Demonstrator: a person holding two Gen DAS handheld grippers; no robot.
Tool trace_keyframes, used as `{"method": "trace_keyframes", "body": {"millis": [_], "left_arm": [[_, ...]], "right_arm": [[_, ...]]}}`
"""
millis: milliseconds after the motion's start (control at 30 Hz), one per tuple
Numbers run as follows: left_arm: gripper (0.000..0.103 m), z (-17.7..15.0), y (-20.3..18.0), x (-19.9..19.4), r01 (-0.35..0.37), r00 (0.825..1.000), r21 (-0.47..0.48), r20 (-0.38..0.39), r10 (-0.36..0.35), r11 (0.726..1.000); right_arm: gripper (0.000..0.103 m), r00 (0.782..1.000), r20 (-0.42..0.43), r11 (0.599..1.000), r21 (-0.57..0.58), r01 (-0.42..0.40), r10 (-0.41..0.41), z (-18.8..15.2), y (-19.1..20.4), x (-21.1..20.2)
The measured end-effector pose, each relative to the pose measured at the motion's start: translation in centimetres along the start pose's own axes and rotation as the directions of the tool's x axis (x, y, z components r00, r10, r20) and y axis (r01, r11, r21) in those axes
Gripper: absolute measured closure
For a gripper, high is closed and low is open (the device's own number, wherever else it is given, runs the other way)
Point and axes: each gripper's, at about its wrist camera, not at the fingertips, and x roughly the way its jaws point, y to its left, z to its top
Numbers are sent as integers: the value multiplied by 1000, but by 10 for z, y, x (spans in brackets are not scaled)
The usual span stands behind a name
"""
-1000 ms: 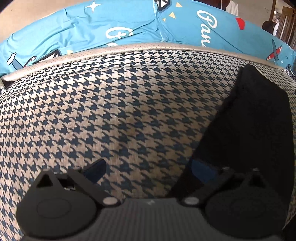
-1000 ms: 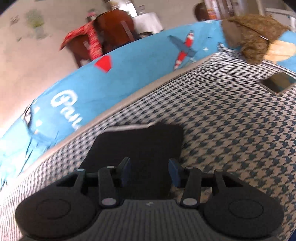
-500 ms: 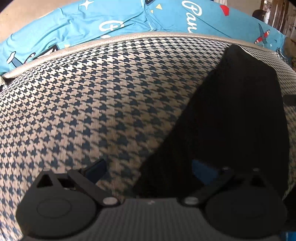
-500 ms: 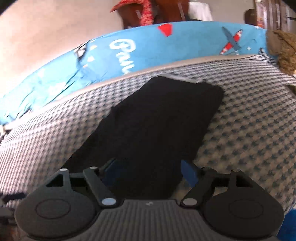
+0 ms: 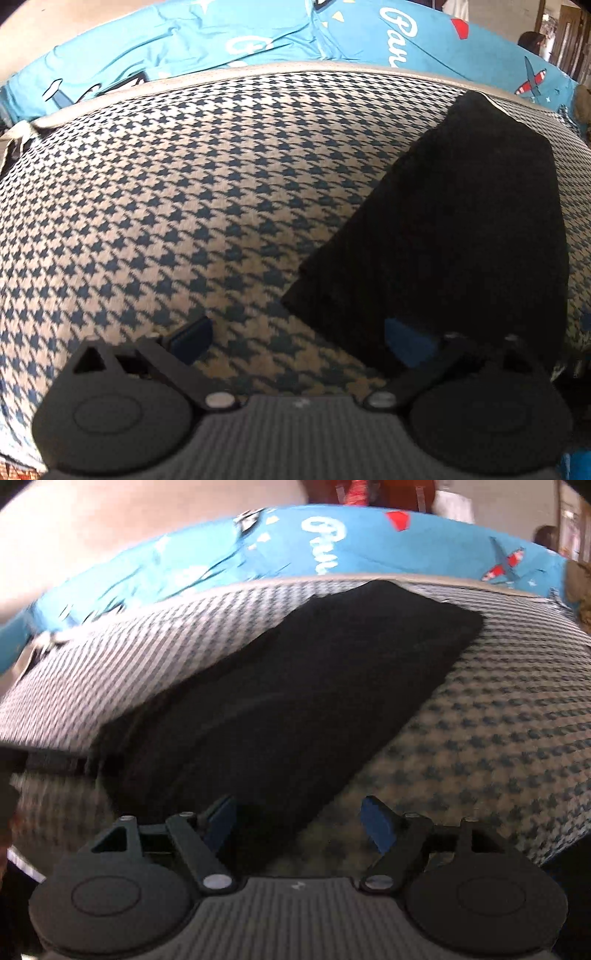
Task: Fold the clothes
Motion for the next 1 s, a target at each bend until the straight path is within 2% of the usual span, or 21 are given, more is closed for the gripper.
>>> {"method": "trace_keyframes", "body": {"millis": [100, 200, 333, 533, 667, 767, 833, 900, 933, 1000], "left_arm": [[0, -1, 7, -1, -43, 999, -34, -4, 43, 999], [0, -1, 17, -2, -81, 997, -79, -6, 81, 994], [0, 0, 31, -8, -116, 993, -141, 1, 117, 983], [0, 3, 35, -19, -51, 996, -180, 59, 63, 982], [0, 6, 30, -18, -17, 997, -170, 68, 29, 985], [0, 6, 27, -17, -19, 998, -155, 63, 29, 988], [0, 6, 25, -15, -18, 998, -151, 60, 27, 988], [0, 5, 25, -15, -18, 998, -152, 58, 27, 988], [0, 5, 26, -15, -19, 998, -152, 57, 28, 988], [0, 5, 26, -14, -24, 998, -152, 54, 32, 988]], "right_arm": [[28, 995, -75, 995, -71, -65, 59, -20, 23, 4], [32, 977, -152, 975, -139, -172, 151, -37, 42, 6], [33, 975, -100, 969, -125, -211, 199, -37, 38, -6], [33, 975, 59, 977, -27, -211, 213, -20, 16, -20], [33, 971, 41, 972, -33, -233, 234, -16, 23, -6], [30, 953, -15, 953, -19, -302, 302, -23, 28, 3], [30, 924, -67, 924, -40, -381, 378, -26, 35, 1], [30, 907, -88, 904, -92, -418, 411, -30, 42, -7], [30, 911, -87, 902, -133, -411, 402, -31, 45, -11], [30, 901, -94, 897, -101, -431, 423, -28, 40, -12]]}}
